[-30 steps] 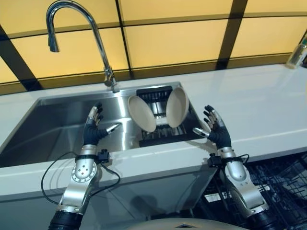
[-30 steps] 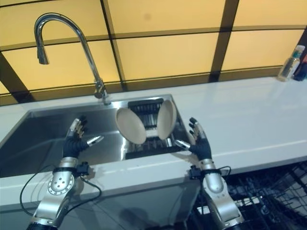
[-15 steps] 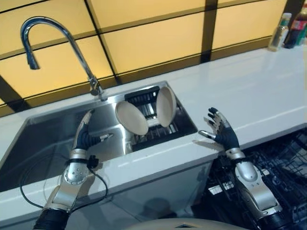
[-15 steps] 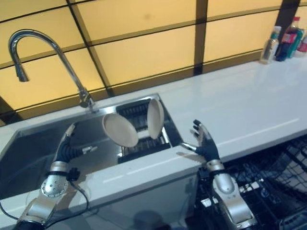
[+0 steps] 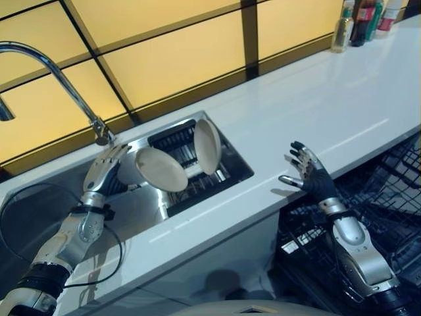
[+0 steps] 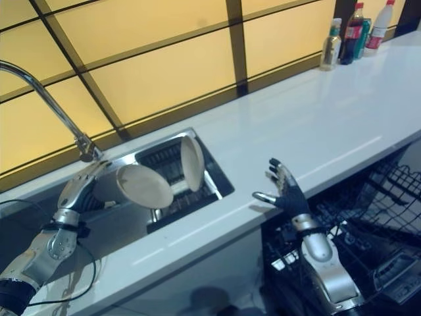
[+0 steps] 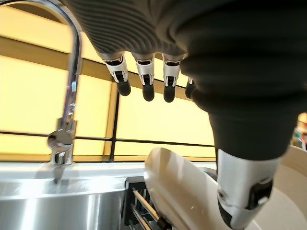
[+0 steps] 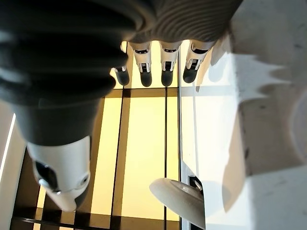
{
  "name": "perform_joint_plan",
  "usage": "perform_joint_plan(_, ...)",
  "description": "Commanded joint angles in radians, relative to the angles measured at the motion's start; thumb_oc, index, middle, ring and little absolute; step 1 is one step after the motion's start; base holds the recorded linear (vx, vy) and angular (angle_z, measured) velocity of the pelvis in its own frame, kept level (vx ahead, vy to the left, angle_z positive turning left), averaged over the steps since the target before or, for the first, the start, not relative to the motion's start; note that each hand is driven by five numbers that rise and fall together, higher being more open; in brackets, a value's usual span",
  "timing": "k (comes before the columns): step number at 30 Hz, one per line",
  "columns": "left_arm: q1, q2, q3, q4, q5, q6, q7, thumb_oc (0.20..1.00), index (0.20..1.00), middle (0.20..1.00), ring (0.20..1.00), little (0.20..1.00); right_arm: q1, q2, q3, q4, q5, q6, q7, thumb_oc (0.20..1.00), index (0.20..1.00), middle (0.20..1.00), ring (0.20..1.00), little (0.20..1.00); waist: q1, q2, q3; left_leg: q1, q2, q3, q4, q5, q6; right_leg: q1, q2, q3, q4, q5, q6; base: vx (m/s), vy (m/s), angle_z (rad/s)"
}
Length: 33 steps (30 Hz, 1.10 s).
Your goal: Pick up plates and place into dishwasher.
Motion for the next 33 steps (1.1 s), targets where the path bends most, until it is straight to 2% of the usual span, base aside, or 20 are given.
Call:
perform_joint_plan(1,-0.112,0.15,0.001,0.031,0.098,0.017,0.05,1.0,1.0,1.0,1.0,1.0,-0.036,-0.017,-0.02,-0.031,0.041,-0.022,0.008,1.0,1.0,1.0,1.0,1.0,-0.019,-0.038,0.011,-0.056,-0.117,0.034,0.095,-0.123,0.112,-0.041,0.054,-0.024,0.122,-0.141,-0.041,0.05,0.045,-0.03)
perform_joint_plan(7,-0.153,0.216,-0.087,0.042,0.245,0.067,0.023,1.0,1.0,1.0,1.0,1.0,-0.047,-0.055,-0.02,-0.012,0.058,-0.033,0.004,1.0,1.0,1.0,1.0,1.0,-0.033,-0.027,0.032,-0.072,-0.13,0.049,0.105,-0.13,0.125,-0.065,0.046,-0.007,0.116,-0.123,-0.029,0.02,0.078,-0.14)
perform_joint_plan(13,-0.147,0.228,-0.118,0.05,0.323,0.113,-0.011,1.0,1.0,1.0,1.0,1.0,-0.038,-0.085,-0.03,-0.016,0.065,-0.031,0.01,1.0,1.0,1.0,1.0,1.0,-0.043,-0.015,0.048,-0.081,-0.14,0.06,0.109,-0.131,0.132,-0.076,0.039,0.002,0.113,-0.117,-0.023,0.02,0.084,-0.1)
perform_joint_plan(17,-0.152,0.206,-0.151,0.069,0.375,0.124,-0.03,1.0,1.0,1.0,1.0,1.0,-0.052,-0.107,-0.029,-0.011,0.072,-0.026,0.006,1.0,1.0,1.0,1.0,1.0,-0.046,-0.01,0.06,-0.091,-0.145,0.064,0.115,-0.13,0.133,-0.087,0.032,0.006,0.117,-0.114,-0.02,0.01,0.083,-0.02)
perform_joint_plan(23,-0.14,0.162,-0.172,0.089,0.416,0.162,0.001,1.0,1.0,1.0,1.0,1.0,-0.052,-0.126,-0.036,-0.011,0.072,-0.005,0.002,1.0,1.0,1.0,1.0,1.0,-0.051,0.003,0.076,-0.101,-0.153,0.065,0.122,-0.126,0.135,-0.098,0.022,0.014,0.127,-0.115,-0.017,0.04,0.08,-0.01)
perform_joint_plan(29,-0.146,0.104,-0.175,0.132,0.448,0.228,0.026,1.0,1.0,1.0,1.0,1.0,-0.05,-0.14,-0.052,-0.003,0.064,0.0,0.014,1.0,1.0,1.0,1.0,1.0,-0.058,0.008,0.099,-0.118,-0.158,0.067,0.136,-0.119,0.135,-0.118,0.015,0.022,0.138,-0.11,-0.014,0.04,0.068,0.0)
perform_joint_plan(33,-0.153,0.038,-0.199,0.18,0.459,0.297,0.047,1.0,1.0,1.0,1.0,1.0,-0.059,-0.159,-0.062,-0.002,0.062,0.013,0.017,1.0,1.0,1.0,1.0,1.0,-0.067,0.012,0.123,-0.141,-0.159,0.071,0.155,-0.113,0.131,-0.14,0.01,0.034,0.15,-0.107,-0.015,0.03,0.071,-0.01)
